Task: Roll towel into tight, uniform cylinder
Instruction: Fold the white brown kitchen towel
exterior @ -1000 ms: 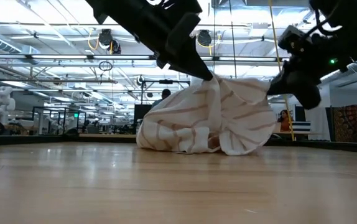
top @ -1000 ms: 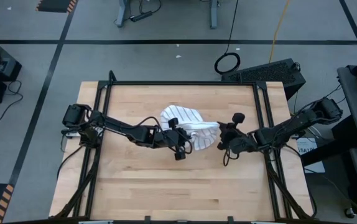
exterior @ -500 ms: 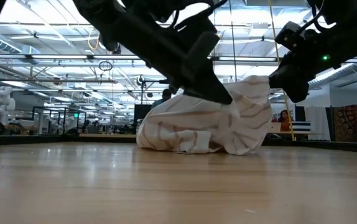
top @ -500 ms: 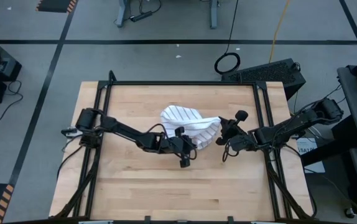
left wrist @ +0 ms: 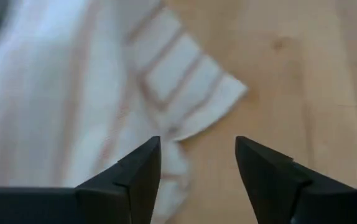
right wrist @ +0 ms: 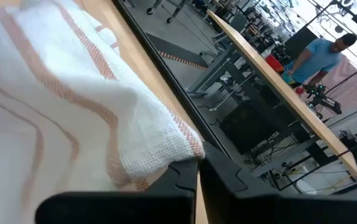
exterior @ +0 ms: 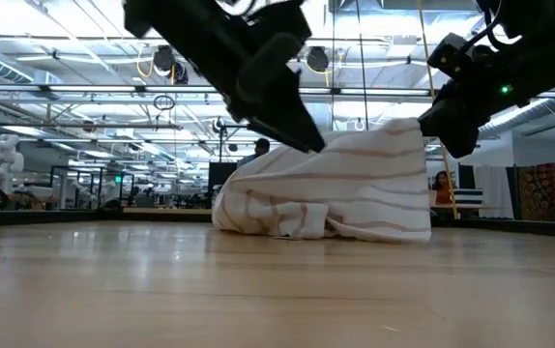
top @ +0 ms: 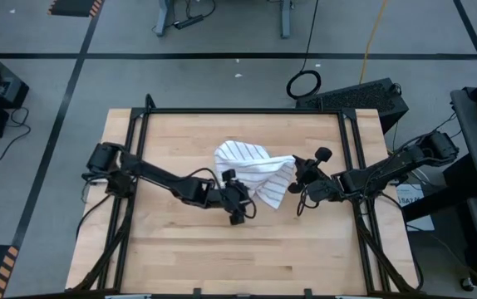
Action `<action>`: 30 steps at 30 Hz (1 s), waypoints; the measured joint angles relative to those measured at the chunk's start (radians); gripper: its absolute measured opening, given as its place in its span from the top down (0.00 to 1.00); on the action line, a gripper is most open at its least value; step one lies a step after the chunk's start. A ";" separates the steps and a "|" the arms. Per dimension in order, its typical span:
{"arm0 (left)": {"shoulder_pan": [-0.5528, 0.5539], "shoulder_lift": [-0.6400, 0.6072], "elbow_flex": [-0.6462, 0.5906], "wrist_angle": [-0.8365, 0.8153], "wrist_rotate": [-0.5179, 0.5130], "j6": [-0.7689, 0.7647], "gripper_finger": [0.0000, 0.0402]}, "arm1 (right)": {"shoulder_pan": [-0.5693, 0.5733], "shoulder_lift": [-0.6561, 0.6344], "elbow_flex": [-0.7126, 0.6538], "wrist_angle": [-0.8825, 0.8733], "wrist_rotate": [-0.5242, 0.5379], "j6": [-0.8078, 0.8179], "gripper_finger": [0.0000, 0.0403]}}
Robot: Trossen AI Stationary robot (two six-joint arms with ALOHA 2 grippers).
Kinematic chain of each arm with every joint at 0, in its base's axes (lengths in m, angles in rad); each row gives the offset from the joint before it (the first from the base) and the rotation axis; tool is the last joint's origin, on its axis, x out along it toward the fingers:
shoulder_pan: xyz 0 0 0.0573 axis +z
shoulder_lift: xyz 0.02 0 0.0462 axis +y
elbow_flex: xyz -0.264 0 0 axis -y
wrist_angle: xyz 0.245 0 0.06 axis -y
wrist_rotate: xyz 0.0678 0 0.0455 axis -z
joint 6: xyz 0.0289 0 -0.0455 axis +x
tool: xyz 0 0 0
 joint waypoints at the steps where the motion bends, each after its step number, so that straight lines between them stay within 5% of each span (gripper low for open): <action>1: -0.004 -0.008 0.001 -0.025 -0.047 -0.009 0.47 | 0.000 0.000 0.000 0.000 -0.001 0.006 0.99; 5: -0.001 -0.004 -0.001 -0.144 -0.232 -0.021 0.47 | 0.000 -0.001 0.000 0.027 -0.005 0.019 0.99; 7: 0.006 -0.004 -0.001 -0.141 -0.244 -0.032 0.47 | 0.004 -0.004 0.002 0.080 -0.010 0.003 0.99; 16: -0.025 -0.006 0.000 0.111 -0.257 0.125 0.47 | 0.017 -0.026 0.163 0.123 -0.125 -0.146 0.99; 23: -0.074 -0.101 0.001 0.259 -0.432 0.319 0.47 | 0.017 -0.026 0.259 0.107 -0.214 -0.161 0.99; 27: -0.061 -0.191 0.001 0.255 -0.388 0.330 0.47 | 0.018 -0.026 0.287 0.110 -0.290 -0.149 0.99; 30: -0.026 -0.242 0.001 0.247 -0.190 0.327 0.47 | 0.027 -0.026 0.290 0.122 -0.303 -0.126 0.99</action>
